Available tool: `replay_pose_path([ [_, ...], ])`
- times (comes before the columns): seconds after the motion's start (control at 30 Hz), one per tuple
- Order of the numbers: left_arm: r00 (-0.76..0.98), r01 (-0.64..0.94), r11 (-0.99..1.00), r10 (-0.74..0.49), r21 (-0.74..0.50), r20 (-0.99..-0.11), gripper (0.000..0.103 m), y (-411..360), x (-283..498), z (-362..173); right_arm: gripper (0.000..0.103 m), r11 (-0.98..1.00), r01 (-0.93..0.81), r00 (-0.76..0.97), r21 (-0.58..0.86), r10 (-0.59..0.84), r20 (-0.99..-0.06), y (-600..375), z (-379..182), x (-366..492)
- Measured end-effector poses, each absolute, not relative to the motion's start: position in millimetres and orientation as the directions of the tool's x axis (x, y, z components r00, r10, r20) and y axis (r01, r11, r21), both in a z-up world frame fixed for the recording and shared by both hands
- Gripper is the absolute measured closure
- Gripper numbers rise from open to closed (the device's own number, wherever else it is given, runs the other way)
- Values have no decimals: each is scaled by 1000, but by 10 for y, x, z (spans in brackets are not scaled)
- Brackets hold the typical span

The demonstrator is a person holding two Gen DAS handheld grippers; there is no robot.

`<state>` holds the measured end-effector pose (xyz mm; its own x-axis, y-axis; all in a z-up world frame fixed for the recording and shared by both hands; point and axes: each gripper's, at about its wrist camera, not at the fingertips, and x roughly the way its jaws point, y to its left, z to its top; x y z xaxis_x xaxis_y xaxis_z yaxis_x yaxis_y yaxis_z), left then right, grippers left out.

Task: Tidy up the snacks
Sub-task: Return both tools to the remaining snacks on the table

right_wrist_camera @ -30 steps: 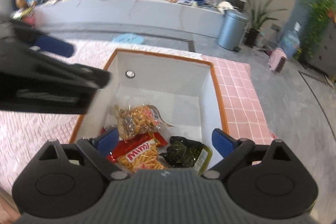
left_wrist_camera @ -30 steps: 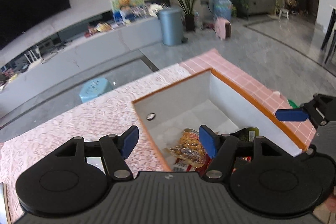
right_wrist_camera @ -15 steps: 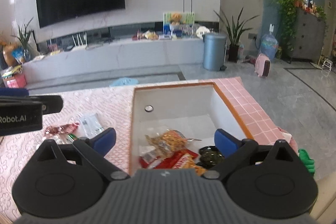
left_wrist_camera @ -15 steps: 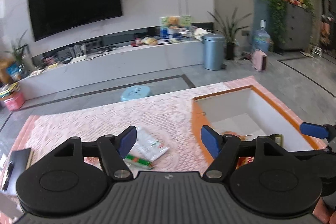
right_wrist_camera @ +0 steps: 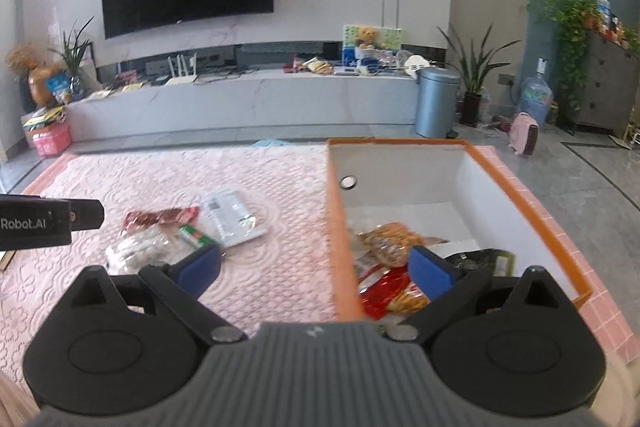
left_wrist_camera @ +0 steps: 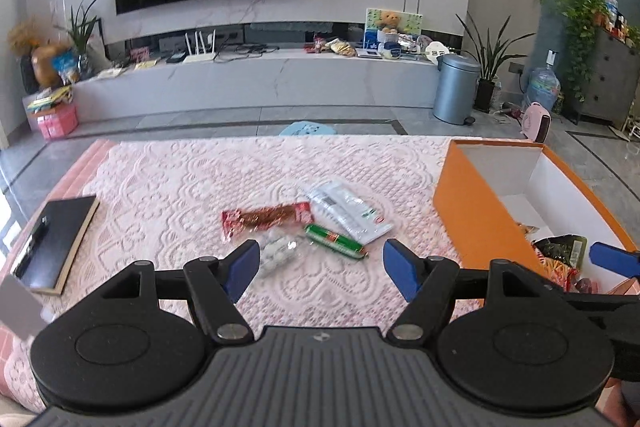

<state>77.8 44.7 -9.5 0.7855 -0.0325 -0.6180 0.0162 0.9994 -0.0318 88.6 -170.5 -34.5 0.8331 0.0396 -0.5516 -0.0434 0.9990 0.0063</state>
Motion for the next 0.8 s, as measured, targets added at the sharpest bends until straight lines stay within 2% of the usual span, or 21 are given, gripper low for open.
replay_pose_path([
  [0.27, 758, -28, 995, -41, -95, -651, 25, 803, 761, -315, 7, 989, -150, 815, 9, 129, -565, -1314, -511, 931],
  [0.4, 735, -59, 992, -31, -109, -677, 30, 920, 862, -420, 23, 980, -199, 805, 20, 175, -566, -1154, -589, 1030],
  [0.5, 723, -58, 991, -43, -122, -690, 31, 984, 978, -471, 30, 973, -229, 790, 21, 198, -580, -1036, -669, 1152],
  [0.67, 681, 9, 994, -88, -112, -727, 31, 1010, 1237, -561, 37, 964, -267, 766, 10, 219, -604, -907, -807, 1384],
  [0.8, 642, 57, 993, -113, -99, -758, 25, 1006, 1465, -670, 37, 955, -298, 752, -5, 231, -618, -833, -922, 1588],
])
